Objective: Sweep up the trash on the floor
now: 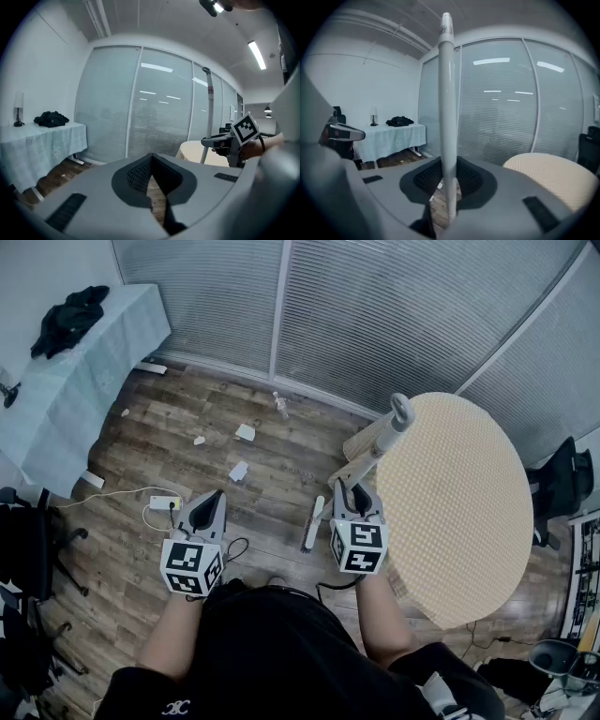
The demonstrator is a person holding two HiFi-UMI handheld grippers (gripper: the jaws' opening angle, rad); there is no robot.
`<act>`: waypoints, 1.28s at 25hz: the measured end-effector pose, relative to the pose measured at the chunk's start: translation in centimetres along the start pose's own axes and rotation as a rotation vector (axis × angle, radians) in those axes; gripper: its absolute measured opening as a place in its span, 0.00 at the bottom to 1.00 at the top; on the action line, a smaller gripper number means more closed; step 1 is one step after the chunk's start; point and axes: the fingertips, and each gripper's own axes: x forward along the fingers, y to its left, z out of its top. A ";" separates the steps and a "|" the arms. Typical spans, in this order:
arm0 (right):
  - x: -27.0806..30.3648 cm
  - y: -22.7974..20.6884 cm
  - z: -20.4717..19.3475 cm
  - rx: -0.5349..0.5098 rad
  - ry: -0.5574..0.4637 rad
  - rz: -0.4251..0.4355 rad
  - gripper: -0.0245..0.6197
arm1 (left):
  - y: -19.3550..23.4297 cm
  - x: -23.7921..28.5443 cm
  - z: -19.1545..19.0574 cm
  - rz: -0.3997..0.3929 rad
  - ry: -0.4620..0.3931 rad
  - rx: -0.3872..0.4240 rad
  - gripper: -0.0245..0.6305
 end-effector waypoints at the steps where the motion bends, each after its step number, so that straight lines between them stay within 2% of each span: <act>1: -0.1 0.1 0.1 -0.003 0.001 -0.001 0.19 | 0.3 -0.1 -0.1 0.001 0.004 -0.006 0.03; 8: 0.9 1.3 0.2 0.004 0.012 -0.001 0.19 | 2.4 -0.2 -1.2 0.009 0.036 -0.050 0.03; 11: 1.5 2.7 0.3 -0.007 0.019 0.021 0.19 | 3.6 -0.1 -2.1 0.000 0.061 -0.109 0.03; 15: 2.5 4.9 0.8 -0.032 0.031 0.032 0.19 | 6.0 -0.1 -2.5 0.001 0.055 -0.164 0.03; 26: 5.7 12.7 2.9 -0.124 0.052 0.045 0.19 | 12.7 -0.6 -2.5 -0.047 0.033 -0.193 0.03; 32: 7.0 16.0 4.1 -0.145 0.036 0.039 0.19 | 14.7 -0.9 -2.8 -0.087 0.034 -0.183 0.03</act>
